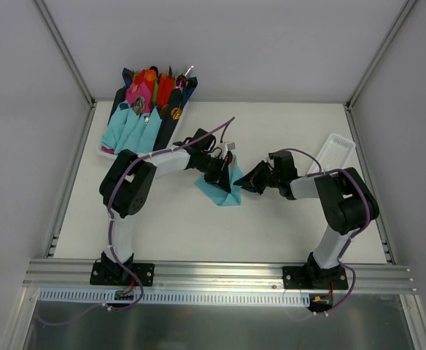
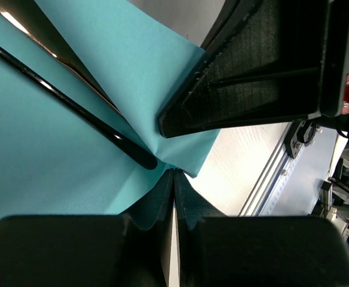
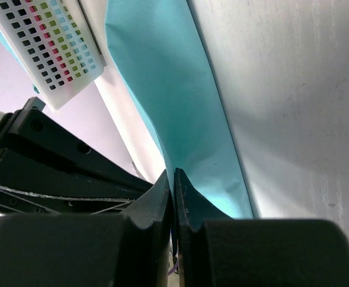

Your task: Place the utensils on the paper napkin and roll it up

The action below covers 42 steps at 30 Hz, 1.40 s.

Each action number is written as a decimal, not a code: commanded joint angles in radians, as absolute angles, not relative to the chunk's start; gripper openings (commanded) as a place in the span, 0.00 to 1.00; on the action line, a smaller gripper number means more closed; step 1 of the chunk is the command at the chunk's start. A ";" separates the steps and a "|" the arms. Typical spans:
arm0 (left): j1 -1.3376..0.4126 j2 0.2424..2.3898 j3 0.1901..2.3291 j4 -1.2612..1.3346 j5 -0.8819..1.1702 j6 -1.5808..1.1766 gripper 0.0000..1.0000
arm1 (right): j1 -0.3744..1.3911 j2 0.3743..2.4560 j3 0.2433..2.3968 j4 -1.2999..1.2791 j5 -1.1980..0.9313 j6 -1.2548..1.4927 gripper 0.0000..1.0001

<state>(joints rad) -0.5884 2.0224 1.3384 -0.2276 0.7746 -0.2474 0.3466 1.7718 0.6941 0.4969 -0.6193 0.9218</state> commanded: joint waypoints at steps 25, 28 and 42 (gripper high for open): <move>-0.560 1.957 1.239 -0.167 0.902 -0.215 0.41 | 0.339 1.763 0.684 0.514 -0.647 0.900 0.06; -0.569 1.967 1.241 -0.166 0.891 -0.213 0.41 | 0.341 1.763 0.683 0.514 -0.646 0.899 0.06; -0.589 1.994 1.256 -0.163 0.864 -0.212 0.26 | 0.339 1.770 0.684 0.514 -0.646 0.904 0.06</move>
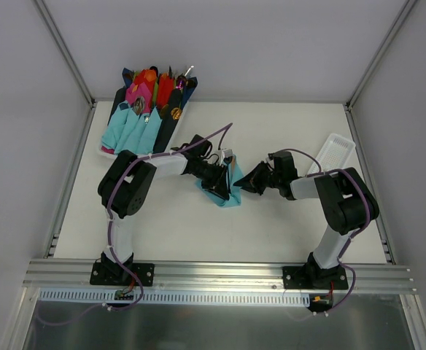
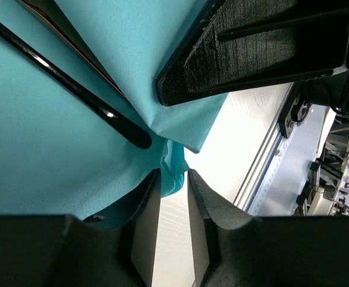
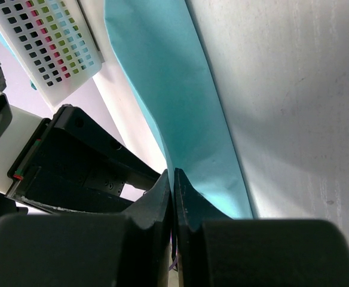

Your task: Place the utensils on the paper napkin and roll it up

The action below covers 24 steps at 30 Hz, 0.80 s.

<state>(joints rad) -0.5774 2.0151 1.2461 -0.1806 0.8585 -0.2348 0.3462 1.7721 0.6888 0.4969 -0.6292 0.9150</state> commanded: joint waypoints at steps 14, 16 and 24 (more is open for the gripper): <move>-0.584 2.043 1.316 -0.163 0.815 -0.224 0.00 | 0.341 1.772 0.673 0.514 -0.650 0.902 0.05; -0.584 2.048 1.328 -0.163 0.810 -0.227 0.00 | 0.341 1.772 0.670 0.514 -0.650 0.900 0.05; -0.584 2.089 1.353 -0.164 0.782 -0.230 0.00 | 0.342 1.772 0.657 0.540 -0.660 0.911 0.03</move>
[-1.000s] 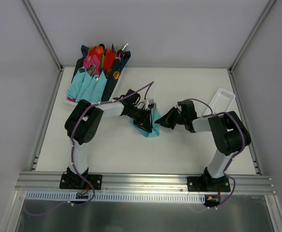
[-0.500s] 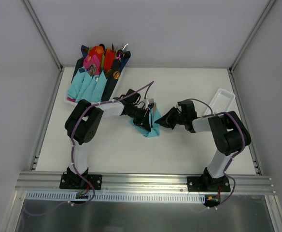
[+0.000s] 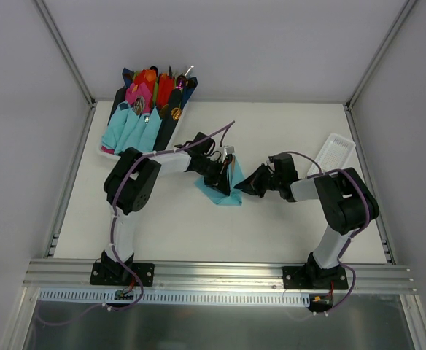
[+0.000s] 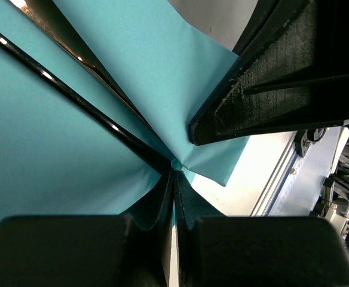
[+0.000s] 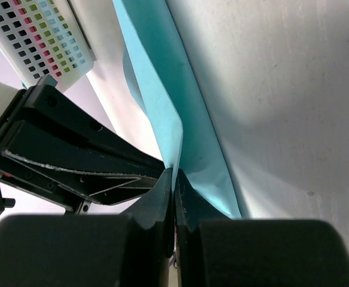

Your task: Place the utensils on the paper napkin and roll it up

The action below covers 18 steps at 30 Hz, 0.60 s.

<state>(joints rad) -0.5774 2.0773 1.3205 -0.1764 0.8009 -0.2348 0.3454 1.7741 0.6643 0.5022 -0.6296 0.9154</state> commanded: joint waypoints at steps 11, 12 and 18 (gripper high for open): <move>-0.584 2.123 1.359 -0.164 0.752 -0.215 0.00 | 0.368 1.801 0.658 0.672 -0.667 1.029 0.01; -0.584 2.123 1.359 -0.164 0.749 -0.212 0.00 | 0.380 1.805 0.657 0.687 -0.663 1.043 0.00; -0.580 2.128 1.358 -0.164 0.744 -0.207 0.00 | 0.414 1.879 0.654 0.817 -0.644 1.138 0.00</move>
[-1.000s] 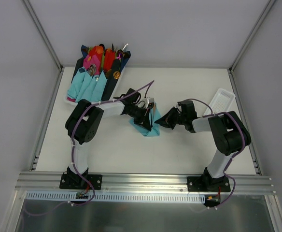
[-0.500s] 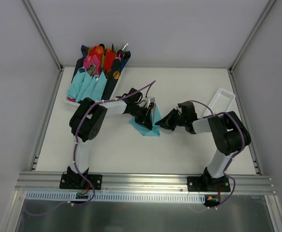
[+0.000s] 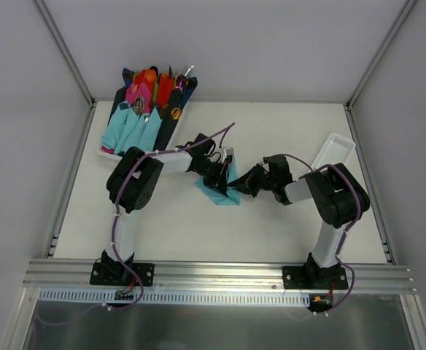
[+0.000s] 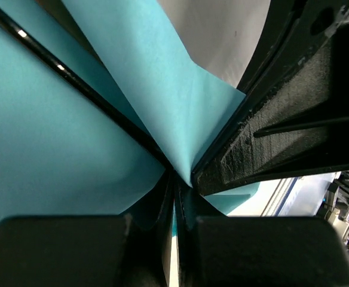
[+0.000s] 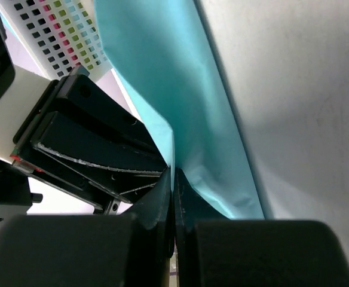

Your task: Place the utensils on the paper napkin and roll it up

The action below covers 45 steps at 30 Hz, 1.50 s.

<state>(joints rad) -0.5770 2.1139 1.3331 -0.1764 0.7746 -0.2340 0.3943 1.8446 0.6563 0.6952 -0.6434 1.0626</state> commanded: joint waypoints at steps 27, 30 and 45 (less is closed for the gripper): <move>-0.494 1.838 1.183 -0.161 0.716 -0.233 0.20 | 0.431 2.057 0.629 0.965 -0.617 1.250 0.61; -0.469 1.787 1.152 -0.160 0.712 -0.242 0.21 | 0.430 2.057 0.626 0.962 -0.618 1.249 0.68; -0.391 1.942 1.362 -0.137 0.883 -0.425 0.28 | 0.430 2.062 0.629 0.965 -0.623 1.259 0.65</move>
<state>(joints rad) -0.3798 1.9259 1.3079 -0.1581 0.7860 -0.3695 0.4229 2.0132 0.6514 1.1095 -0.6247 1.2144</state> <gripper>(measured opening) 0.274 0.675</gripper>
